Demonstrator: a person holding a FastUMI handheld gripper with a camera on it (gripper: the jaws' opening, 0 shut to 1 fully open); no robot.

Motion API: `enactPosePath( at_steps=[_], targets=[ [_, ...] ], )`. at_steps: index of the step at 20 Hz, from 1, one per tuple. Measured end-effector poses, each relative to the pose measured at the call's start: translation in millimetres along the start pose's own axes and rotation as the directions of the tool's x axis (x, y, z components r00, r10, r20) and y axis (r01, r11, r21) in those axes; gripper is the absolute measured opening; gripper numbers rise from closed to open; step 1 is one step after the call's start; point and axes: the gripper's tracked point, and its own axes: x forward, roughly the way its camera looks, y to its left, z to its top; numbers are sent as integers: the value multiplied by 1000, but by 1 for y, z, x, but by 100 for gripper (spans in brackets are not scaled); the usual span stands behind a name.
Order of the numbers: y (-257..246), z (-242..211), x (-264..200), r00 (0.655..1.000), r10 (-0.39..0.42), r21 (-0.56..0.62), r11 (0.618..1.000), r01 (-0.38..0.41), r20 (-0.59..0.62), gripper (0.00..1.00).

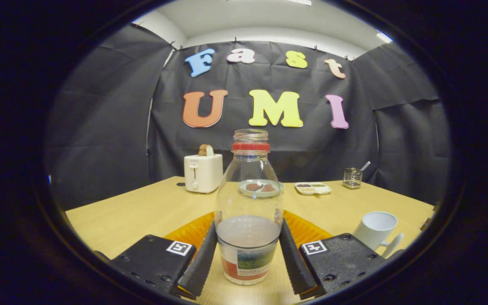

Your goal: Take the bottle from table, then pour the juice into the cup, finally place the bottle on the coaster

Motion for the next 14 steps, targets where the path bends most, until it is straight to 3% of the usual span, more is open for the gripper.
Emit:
enactPosePath(
  at_steps=[7, 14],
  targets=[
    [-4, 18, -17, 1000, 17, 147, 989, -15, -10, 79],
    [-11, 43, -27, 999, 38, 331, 943, -31, -15, 78]
  ],
)
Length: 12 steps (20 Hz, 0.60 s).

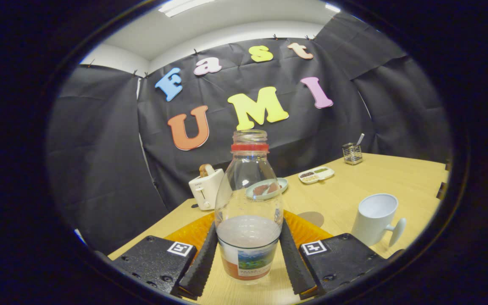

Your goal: Take the bottle from table, then pour the juice into the cup, finally place the bottle on the coaster

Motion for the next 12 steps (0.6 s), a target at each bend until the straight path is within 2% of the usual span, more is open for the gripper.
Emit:
enactPosePath(
  at_steps=[7, 12],
  targets=[
    [-5, 24, -6, 1000, 3, 258, 966, -3, 1, 78],
    [-12, 21, -2, 999, 19, 378, 926, -1, -45, 78]
  ],
)
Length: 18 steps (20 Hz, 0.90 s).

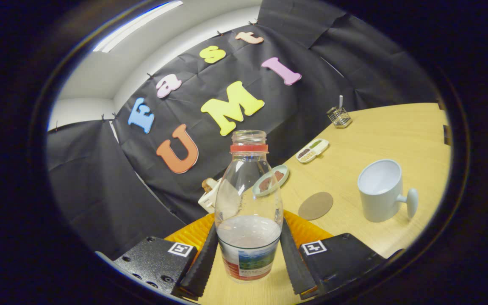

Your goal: Take the bottle from table, then pour the juice into the cup, finally place the bottle on the coaster

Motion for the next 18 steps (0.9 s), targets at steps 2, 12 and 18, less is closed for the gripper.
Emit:
enactPosePath(
  at_steps=[2, 12, 18],
  targets=[
    [0, 3, 1, 1000, 6, 52, 999, -5, -10, 78],
    [-9, -17, 6, 998, 28, 363, 932, -5, -59, 77],
    [-19, -19, 2, 997, 56, 517, 855, -24, -46, 77]
  ],
)
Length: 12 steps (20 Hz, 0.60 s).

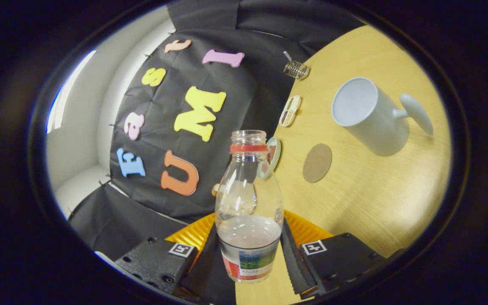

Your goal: Take the bottle from table, then pour the juice into the cup, finally place the bottle on the coaster

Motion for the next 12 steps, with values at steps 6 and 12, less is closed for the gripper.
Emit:
enactPosePath(
  at_steps=[6, 12],
  targets=[
    [0, 17, -3, 1000, 15, 94, 995, -18, 25, 77],
    [-1, 40, -3, 998, 48, 292, 955, -59, 46, 77]
  ],
)
